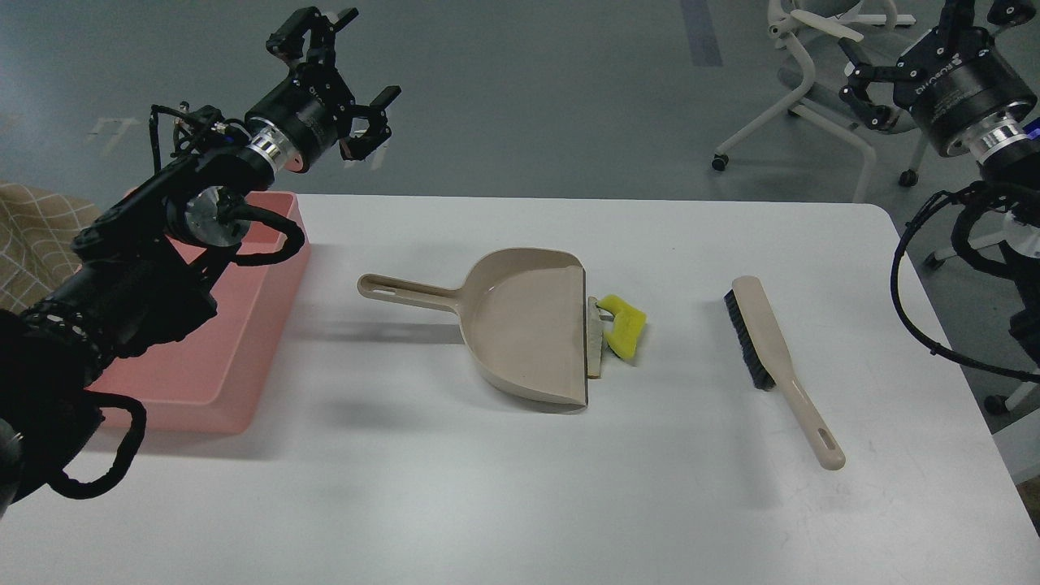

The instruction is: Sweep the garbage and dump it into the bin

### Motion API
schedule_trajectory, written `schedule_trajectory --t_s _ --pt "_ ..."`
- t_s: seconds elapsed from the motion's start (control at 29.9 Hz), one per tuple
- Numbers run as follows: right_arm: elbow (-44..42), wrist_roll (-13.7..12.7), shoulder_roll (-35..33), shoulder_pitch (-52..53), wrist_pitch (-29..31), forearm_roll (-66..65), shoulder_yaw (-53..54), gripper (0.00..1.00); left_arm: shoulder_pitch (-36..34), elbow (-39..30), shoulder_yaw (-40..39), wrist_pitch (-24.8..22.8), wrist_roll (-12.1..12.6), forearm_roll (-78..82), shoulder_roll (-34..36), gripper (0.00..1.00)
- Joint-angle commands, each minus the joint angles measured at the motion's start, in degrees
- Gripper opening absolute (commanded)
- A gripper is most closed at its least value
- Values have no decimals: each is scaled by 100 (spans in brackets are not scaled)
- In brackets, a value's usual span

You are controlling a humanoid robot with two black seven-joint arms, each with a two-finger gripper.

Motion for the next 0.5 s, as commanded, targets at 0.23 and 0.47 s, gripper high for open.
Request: schedule_trajectory --t_s 0.23,0.47 --pt "8 0 -17 36 0 -9 0 100 -24 14 0 0 -44 9 -17 98" --pt "-1 0 -43 27 0 -9 0 100 -42 93 0 0 -61 -18 -17 98"
